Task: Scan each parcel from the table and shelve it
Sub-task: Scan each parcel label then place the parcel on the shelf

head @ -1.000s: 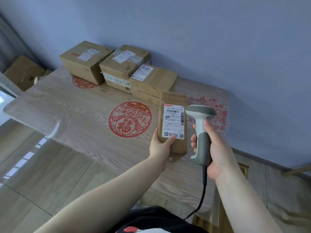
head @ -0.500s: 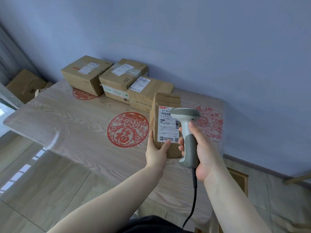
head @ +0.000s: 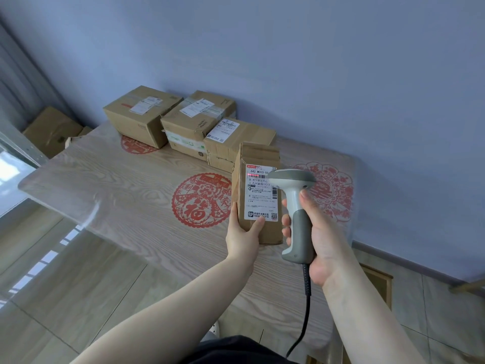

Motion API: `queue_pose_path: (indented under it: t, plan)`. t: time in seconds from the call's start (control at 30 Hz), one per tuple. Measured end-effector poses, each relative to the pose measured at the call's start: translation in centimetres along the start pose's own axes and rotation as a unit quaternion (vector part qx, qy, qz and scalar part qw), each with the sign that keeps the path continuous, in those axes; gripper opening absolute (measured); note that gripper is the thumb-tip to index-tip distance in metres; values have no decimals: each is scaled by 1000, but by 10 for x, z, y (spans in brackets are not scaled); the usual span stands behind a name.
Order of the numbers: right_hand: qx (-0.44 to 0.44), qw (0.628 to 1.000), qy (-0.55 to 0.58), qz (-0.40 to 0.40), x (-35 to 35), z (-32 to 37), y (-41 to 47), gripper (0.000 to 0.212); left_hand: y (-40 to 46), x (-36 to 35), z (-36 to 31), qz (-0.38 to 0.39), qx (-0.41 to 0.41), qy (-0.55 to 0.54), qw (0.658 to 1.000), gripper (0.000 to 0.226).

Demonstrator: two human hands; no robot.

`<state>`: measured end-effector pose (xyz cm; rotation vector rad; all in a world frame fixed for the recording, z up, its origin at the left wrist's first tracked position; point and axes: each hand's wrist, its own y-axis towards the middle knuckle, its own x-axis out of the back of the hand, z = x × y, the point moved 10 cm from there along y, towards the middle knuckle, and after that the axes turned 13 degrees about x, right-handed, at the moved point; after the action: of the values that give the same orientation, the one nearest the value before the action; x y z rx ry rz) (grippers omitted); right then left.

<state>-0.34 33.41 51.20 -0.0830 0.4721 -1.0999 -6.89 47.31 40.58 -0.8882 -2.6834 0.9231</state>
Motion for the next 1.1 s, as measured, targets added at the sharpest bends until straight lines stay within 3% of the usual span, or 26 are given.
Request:
queue_pose_path:
  t: [0.23,0.47,0.7,1.1]
  plan:
    - [-18,999,-24,31,-13,-17,0,49,-2,43,-11,-41,5,-43,998,71]
    - [-46,992,-73,93,-70,-55,-3,45,-18,154,-24,-134,-7,-128,983,49]
    - [-70,977,-117,164,-166,-99,-23,43,-49,275,-26,-199,-26,-204,958,42]
    - [-27,950,-158,268,-378,-168,-99,40,-106,525,-18,-280,-52,-247,926,46]
